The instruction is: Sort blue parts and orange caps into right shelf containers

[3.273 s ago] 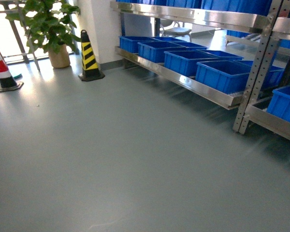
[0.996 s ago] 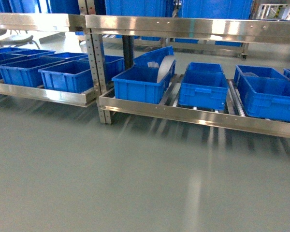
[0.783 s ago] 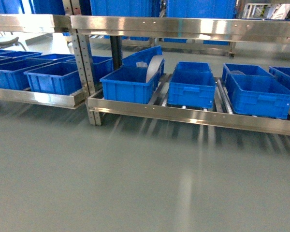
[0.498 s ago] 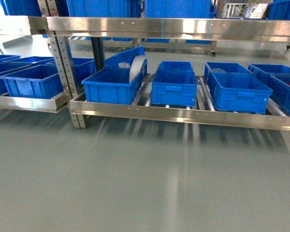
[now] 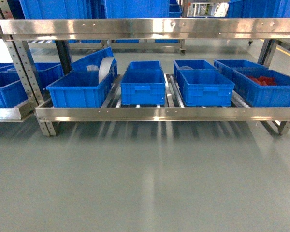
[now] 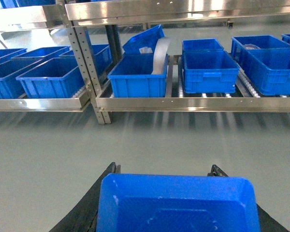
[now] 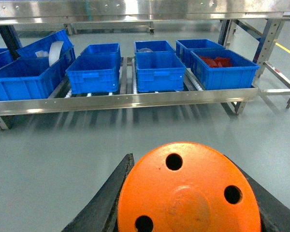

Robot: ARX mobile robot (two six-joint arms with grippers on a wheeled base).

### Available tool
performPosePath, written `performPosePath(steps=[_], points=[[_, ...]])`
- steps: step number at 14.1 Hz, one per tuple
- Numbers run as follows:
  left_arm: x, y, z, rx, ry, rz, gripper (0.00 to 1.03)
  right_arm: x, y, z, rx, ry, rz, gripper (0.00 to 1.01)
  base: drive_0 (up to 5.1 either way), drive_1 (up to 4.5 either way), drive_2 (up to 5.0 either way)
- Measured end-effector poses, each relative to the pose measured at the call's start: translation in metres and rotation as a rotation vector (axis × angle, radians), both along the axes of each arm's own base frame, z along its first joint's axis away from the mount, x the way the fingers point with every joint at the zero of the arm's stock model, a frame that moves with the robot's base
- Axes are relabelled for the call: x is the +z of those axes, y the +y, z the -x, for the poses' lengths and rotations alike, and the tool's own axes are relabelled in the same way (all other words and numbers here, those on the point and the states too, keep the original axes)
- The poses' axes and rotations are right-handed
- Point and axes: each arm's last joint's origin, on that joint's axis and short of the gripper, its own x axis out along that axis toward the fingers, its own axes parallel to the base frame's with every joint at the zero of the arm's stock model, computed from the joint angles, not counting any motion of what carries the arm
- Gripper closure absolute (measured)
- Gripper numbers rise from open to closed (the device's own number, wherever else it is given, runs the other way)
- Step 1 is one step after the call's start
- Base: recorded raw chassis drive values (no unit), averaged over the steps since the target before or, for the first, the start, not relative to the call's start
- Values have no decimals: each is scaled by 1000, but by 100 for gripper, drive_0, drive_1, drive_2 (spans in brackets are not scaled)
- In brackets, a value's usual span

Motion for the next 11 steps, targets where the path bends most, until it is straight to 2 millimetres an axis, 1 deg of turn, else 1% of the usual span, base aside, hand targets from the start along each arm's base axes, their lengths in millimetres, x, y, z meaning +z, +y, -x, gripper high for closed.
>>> performPosePath(steps=[2,8,10,11], points=[[0,0,0,3,-1,0,59,0,0,0,1,1,0,58,-16,-16,-16],[0,1,0,11,-3,-1,59,0,0,0,3,2,0,58,289,122,-475],[0,1,0,11,-2,-1,59,0,0,0,3,1,0,58,255,240,-502],[1,1,0,5,-5,0,59,0,0,0,2,4,1,58,0,400,-400]])
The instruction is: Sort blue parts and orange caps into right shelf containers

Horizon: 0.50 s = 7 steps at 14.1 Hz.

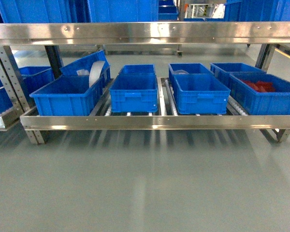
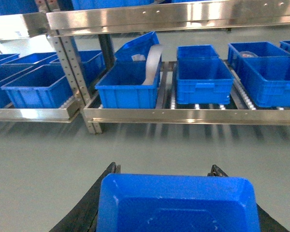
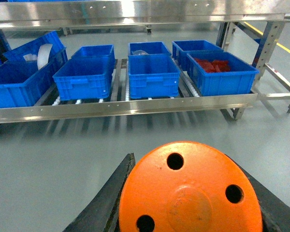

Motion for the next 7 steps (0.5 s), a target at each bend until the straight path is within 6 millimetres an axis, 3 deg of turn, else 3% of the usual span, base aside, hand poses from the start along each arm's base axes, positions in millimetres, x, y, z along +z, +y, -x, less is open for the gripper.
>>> performPosePath(steps=[7], points=[[0,-1,0,-2,3,0,59,0,0,0,1,-2,-1,58,12,414,-389]])
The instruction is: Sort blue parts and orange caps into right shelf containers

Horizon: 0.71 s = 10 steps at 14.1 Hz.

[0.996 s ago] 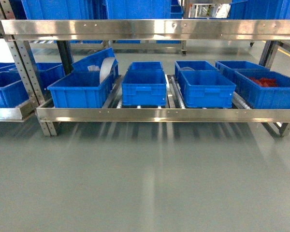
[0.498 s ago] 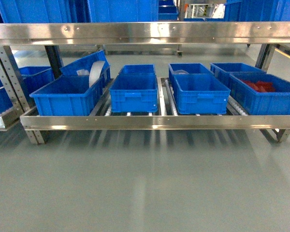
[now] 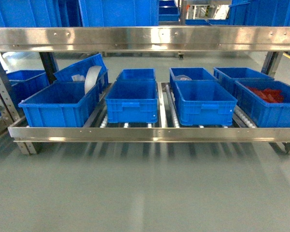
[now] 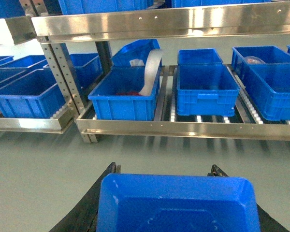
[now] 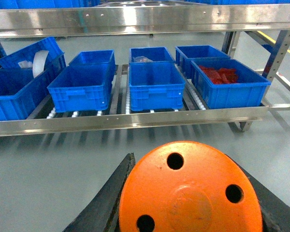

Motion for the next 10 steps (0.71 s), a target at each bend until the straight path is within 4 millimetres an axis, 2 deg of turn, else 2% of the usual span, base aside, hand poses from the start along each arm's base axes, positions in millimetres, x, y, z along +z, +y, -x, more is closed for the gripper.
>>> performPosePath(steps=[9,10], points=[[1,0,0,0,-5,0,59,0,0,0,0,0,0,58,-7,393,-406],[0,0,0,0,-3,0,59,0,0,0,0,-2,-1,58,279,195,-511]])
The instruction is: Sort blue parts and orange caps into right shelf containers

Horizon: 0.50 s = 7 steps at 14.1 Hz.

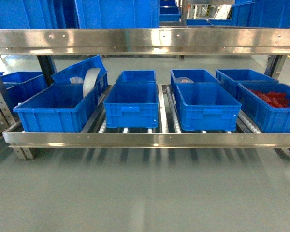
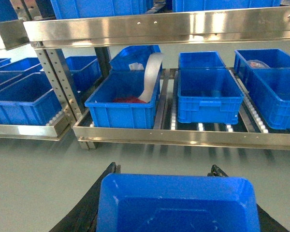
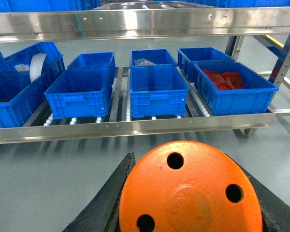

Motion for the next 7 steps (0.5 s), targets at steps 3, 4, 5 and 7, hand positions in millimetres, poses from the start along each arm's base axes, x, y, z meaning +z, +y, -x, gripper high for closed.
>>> performPosePath(steps=[3,4,5,7], points=[[-1,1,0,7,7,0,59,0,0,0,3,4,1,58,323,149,-493],[0,1,0,7,-1,-1,59,0,0,0,2,2,0,58,-3,402,-407],[0,0,0,-1,0,0,59,0,0,0,0,2,1,58,-3,402,-407],[0,0,0,-1,3,1,59,0,0,0,0,2,1,58,27,456,-401]])
